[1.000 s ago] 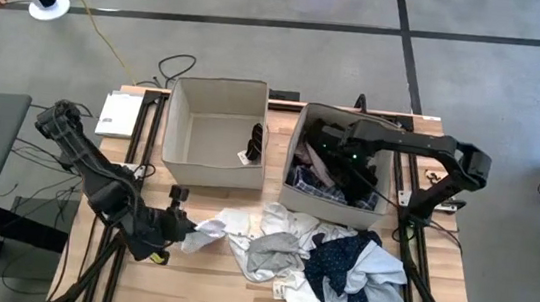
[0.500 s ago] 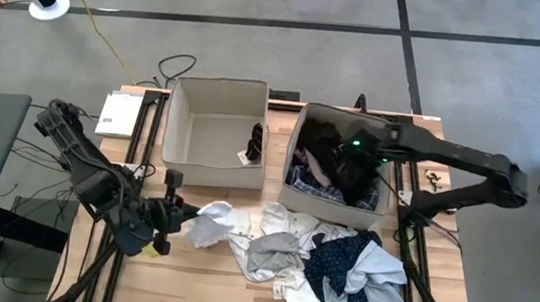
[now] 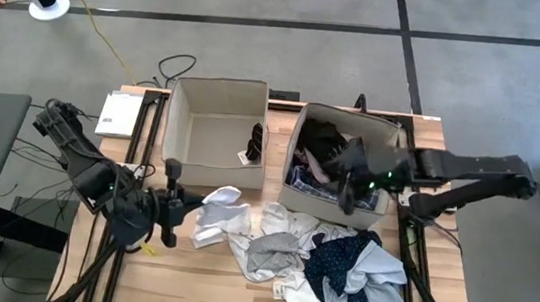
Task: Sort clothes
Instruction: Put the white sock into the left white laundry bin
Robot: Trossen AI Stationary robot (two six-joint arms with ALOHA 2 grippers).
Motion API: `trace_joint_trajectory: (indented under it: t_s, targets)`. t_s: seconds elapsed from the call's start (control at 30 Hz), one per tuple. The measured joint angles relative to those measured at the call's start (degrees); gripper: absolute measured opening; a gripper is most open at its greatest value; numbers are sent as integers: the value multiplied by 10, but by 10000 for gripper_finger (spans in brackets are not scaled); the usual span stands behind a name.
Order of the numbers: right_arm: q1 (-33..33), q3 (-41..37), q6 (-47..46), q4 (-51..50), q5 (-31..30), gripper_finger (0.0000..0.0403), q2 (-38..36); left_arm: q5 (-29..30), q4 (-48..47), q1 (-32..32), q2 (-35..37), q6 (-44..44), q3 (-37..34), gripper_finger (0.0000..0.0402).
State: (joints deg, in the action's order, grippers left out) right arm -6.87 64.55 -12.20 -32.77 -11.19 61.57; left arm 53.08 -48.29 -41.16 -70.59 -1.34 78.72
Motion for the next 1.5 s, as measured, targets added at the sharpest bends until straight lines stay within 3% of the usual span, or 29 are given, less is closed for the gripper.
trace_joint_trajectory:
  t_s: [0.23,0.43,0.7,0.97,1.2,1.37,1.5]
  targets:
    - [-80,1,115,195,-19,253,80,-10,33,17,0,-23,0,0]
    - [-96,1,164,320,-20,253,168,-46,93,30,0,-63,0,0]
    - [-86,1,168,430,-16,253,262,-64,134,44,0,-91,0,0]
    - [-74,1,163,578,50,253,324,-81,148,60,0,-91,-1,0]
    - [-64,38,129,590,69,251,381,-86,164,72,0,-100,-2,0]
    - [-65,78,140,591,69,214,409,-107,161,82,-10,-99,-2,0]
    - [-65,85,141,587,61,135,410,-109,152,85,-17,-97,-3,0]
